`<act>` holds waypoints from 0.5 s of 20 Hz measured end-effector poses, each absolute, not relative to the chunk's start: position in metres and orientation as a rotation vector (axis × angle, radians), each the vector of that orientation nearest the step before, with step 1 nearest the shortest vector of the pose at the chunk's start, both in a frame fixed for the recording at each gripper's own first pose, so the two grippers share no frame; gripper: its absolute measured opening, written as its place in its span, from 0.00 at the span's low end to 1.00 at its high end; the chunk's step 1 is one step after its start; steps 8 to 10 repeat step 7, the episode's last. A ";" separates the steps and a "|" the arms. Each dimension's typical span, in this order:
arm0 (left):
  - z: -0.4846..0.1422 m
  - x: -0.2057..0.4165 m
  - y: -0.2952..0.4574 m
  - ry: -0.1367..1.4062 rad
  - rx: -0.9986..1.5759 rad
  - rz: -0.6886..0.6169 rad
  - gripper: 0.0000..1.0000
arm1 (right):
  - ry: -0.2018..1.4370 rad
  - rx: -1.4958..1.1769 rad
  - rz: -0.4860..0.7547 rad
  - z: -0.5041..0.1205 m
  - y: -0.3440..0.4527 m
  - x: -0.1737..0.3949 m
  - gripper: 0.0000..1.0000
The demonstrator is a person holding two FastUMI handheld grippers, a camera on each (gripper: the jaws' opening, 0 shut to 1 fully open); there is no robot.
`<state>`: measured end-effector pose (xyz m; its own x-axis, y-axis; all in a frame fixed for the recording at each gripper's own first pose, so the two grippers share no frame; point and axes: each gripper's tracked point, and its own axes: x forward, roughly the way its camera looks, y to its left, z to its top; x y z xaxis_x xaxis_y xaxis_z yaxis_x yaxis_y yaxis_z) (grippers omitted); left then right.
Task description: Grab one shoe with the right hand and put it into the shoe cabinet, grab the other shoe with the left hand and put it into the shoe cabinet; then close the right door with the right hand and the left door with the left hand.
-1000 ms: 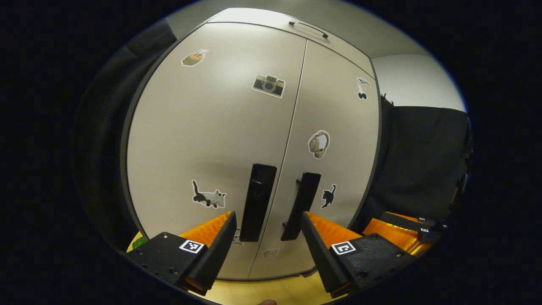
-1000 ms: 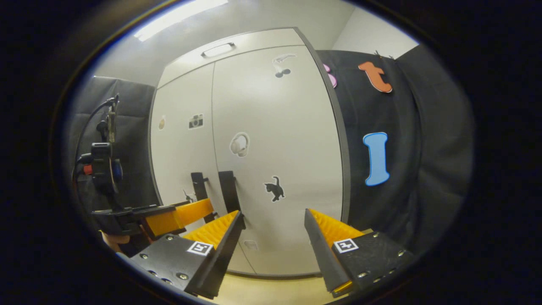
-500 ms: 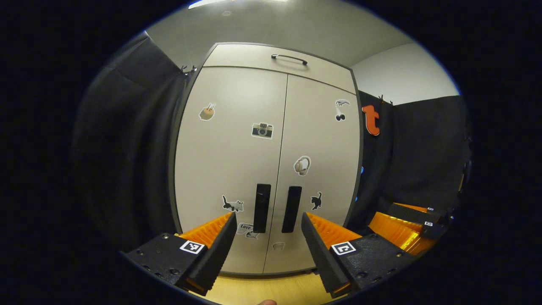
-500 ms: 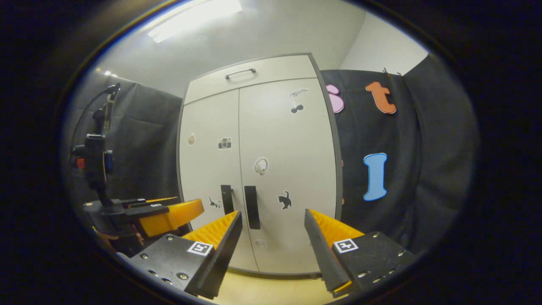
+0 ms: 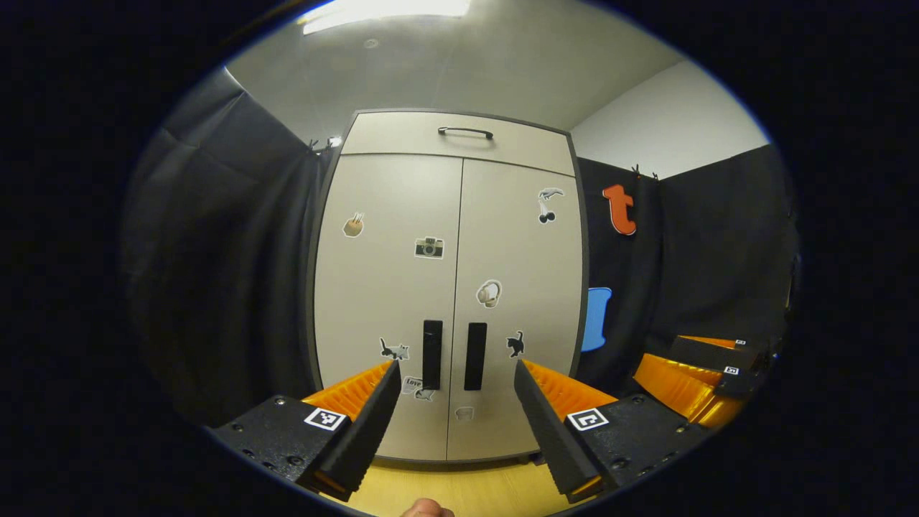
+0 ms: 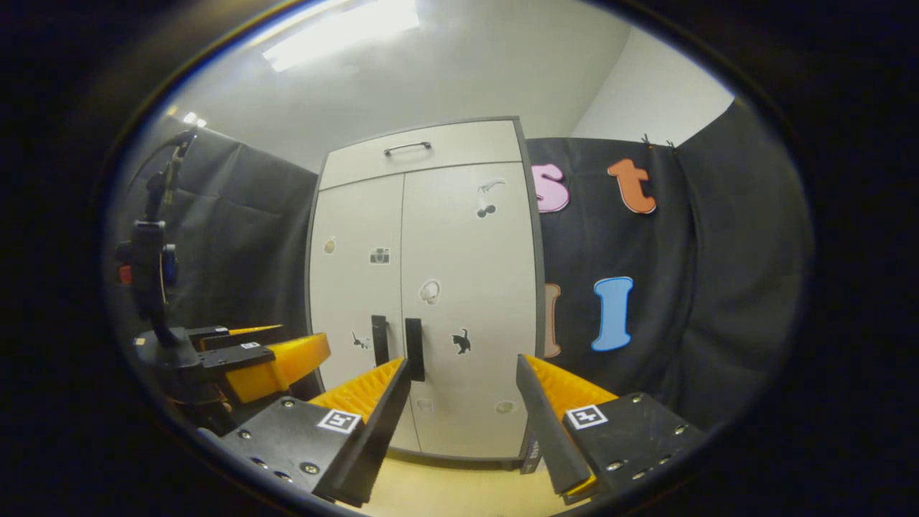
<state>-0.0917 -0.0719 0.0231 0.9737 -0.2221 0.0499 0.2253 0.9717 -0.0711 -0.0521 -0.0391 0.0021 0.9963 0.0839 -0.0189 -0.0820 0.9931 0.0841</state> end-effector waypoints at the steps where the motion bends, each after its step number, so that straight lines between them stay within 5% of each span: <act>1: 0.023 -0.092 -0.075 -0.046 -0.076 -0.229 0.96 | 0.022 0.082 0.075 0.002 -0.044 -0.055 0.88; 10: 0.024 -0.083 -0.090 -0.044 -0.080 -0.269 0.93 | 0.010 0.082 -0.015 0.005 -0.073 -0.065 0.88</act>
